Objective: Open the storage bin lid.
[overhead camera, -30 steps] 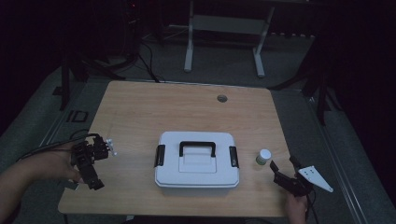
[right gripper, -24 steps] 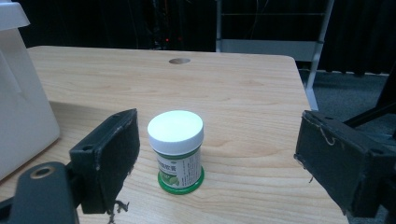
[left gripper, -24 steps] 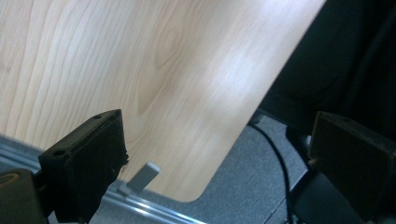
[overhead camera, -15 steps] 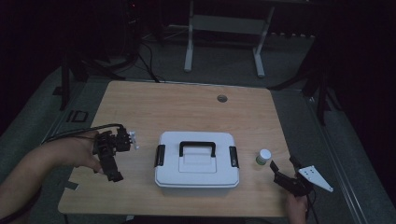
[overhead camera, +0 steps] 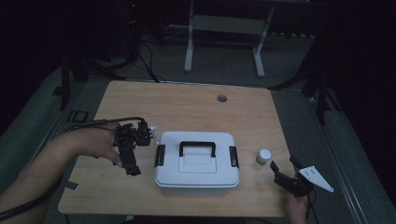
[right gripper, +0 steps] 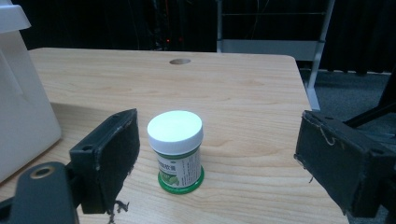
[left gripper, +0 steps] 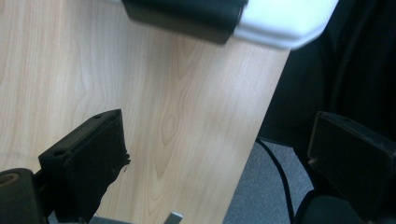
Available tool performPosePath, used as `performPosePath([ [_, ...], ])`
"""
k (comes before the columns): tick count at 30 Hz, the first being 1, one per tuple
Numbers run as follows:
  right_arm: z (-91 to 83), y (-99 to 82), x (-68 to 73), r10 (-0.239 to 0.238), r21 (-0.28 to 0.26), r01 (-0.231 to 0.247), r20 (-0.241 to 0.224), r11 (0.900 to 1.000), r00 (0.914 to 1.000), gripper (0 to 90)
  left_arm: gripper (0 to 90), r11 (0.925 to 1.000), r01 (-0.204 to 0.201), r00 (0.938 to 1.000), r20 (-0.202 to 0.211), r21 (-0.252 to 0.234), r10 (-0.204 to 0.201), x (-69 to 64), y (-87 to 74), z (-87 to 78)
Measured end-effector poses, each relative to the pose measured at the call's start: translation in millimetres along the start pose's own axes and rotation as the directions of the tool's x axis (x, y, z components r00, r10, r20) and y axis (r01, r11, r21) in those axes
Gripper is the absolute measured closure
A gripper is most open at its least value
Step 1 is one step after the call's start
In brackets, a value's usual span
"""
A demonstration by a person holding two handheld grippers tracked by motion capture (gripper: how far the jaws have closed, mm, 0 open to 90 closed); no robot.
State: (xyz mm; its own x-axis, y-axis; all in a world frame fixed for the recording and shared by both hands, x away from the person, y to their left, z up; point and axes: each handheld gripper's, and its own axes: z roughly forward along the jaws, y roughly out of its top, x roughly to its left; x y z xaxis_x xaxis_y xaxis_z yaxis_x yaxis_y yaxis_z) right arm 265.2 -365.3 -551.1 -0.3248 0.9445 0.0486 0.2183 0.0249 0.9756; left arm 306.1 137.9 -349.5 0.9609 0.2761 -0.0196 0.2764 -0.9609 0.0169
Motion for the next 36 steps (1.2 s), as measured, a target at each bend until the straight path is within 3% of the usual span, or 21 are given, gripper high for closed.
performPosePath([
  [5,-0.1,-0.1,0.1,0.001,0.001,-0.001,0.000,1.0000,1.0000,13.3,4.0,0.9987,-0.040,0.9992,0.001,-0.032,0.040,0.1,17.4,-3.4],
  [15,-0.9,-0.2,-0.3,0.006,-0.006,-0.006,-0.003,1.0000,1.0000,13.3,5.5,0.9953,-0.097,0.9953,0.000,-0.012,0.097,0.0,55.6,0.9],
  [25,-1.7,-0.3,-1.6,0.015,-0.012,-0.015,-0.012,0.9998,0.9998,13.4,7.3,0.9927,-0.120,0.9928,0.000,0.007,0.120,4.0,84.2,6.1],
  [31,-1.7,-0.4,-2.1,0.019,-0.013,-0.019,-0.016,0.9997,0.9997,13.4,14.7,0.9901,-0.139,0.9901,-0.013,0.019,0.140,3.5,98.6,11.4],
  [36,-1.8,-0.6,-2.5,0.022,-0.013,-0.023,-0.017,0.9997,0.9996,13.3,21.3,0.9912,-0.132,0.9910,-0.020,0.001,0.132,8.3,107.8,11.5],
])
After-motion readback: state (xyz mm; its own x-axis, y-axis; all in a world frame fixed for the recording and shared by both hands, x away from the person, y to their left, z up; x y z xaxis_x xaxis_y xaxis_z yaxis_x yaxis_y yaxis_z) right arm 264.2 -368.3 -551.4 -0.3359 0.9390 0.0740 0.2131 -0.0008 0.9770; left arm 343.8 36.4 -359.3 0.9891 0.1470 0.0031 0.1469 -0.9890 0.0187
